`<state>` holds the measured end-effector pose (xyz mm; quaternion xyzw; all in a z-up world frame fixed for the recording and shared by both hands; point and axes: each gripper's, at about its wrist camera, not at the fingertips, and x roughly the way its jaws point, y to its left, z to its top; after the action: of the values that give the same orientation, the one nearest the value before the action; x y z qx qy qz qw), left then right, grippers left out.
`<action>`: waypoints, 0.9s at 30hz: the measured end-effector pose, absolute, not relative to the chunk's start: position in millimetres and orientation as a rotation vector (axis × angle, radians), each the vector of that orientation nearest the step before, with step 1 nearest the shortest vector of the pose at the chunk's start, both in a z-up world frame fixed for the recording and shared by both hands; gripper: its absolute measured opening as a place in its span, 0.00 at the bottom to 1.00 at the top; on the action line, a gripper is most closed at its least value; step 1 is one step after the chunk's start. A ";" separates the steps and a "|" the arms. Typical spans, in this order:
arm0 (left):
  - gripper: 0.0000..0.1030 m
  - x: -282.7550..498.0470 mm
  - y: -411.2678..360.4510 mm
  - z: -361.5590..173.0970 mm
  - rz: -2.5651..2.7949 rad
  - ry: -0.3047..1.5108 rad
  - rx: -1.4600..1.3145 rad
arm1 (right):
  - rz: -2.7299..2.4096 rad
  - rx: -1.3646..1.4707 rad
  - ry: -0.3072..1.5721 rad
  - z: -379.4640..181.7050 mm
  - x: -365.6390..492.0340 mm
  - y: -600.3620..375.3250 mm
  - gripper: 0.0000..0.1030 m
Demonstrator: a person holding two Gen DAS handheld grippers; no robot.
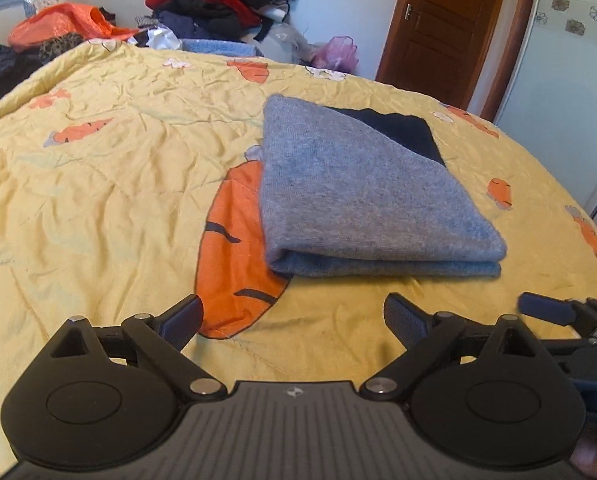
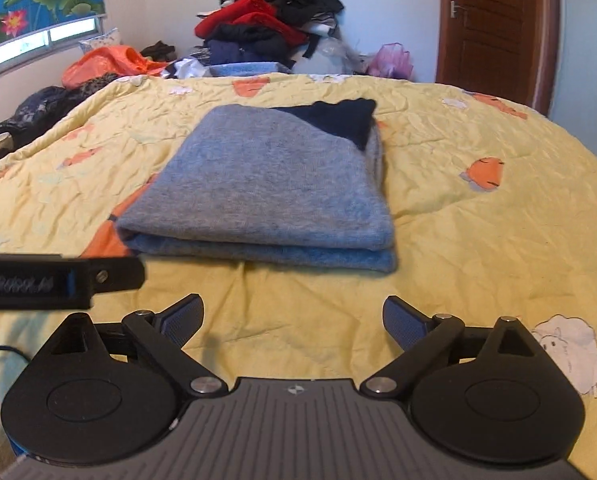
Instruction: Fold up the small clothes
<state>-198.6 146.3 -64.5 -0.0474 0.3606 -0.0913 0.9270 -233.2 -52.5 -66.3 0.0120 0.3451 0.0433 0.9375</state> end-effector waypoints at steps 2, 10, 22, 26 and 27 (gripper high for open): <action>0.97 -196.6 147.1 -67.3 -0.179 0.748 -0.078 | 0.090 0.008 0.717 -70.1 -229.4 -54.0 0.96; 0.98 -198.2 140.9 -83.0 -0.163 0.747 0.017 | 0.061 0.018 0.736 -81.5 -223.5 -58.4 0.97; 1.00 -197.6 142.3 -86.0 -0.120 0.735 0.052 | 0.027 -0.006 0.727 -86.1 -222.1 -54.8 1.00; 1.00 -194.9 141.0 -86.7 -0.100 0.733 0.045 | 0.024 -0.005 0.726 -86.1 -221.9 -55.0 1.00; 1.00 -194.4 139.1 -86.8 -0.088 0.736 0.048 | 0.024 -0.005 0.726 -86.1 -221.9 -55.1 1.00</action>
<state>-194.4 139.1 -86.8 0.0232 0.3595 -0.0428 0.9319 -221.9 -55.1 -86.1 -0.0023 0.3552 0.0115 0.9347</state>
